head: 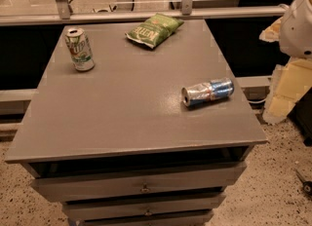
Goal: Pick redbull can
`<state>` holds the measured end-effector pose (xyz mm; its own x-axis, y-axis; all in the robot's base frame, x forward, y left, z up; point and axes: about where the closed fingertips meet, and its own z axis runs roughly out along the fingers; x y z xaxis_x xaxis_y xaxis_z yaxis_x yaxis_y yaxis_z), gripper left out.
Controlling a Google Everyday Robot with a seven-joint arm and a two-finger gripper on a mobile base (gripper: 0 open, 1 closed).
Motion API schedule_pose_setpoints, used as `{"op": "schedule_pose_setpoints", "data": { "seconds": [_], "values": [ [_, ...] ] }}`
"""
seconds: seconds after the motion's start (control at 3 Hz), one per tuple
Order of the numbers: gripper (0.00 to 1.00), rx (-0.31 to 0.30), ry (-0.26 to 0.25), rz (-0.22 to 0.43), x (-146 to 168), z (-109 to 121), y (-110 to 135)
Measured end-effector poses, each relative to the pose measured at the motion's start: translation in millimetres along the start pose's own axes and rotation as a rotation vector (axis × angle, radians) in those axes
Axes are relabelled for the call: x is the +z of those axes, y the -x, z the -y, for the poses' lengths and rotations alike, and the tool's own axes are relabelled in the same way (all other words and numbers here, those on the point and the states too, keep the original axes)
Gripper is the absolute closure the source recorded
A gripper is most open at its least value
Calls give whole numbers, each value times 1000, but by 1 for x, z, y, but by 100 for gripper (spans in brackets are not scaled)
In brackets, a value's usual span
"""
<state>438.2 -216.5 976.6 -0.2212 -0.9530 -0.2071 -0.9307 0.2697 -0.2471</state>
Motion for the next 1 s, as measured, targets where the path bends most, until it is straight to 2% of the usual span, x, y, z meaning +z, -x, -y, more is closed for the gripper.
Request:
{"op": "schedule_pose_setpoints", "data": {
  "seconds": [0.33, 0.67, 1.0],
  "values": [
    [0, -1, -3, 2, 0, 0, 0],
    [0, -47, -27, 43, 12, 15, 19],
    [0, -141, -42, 103, 47, 36, 64]
  ]
}}
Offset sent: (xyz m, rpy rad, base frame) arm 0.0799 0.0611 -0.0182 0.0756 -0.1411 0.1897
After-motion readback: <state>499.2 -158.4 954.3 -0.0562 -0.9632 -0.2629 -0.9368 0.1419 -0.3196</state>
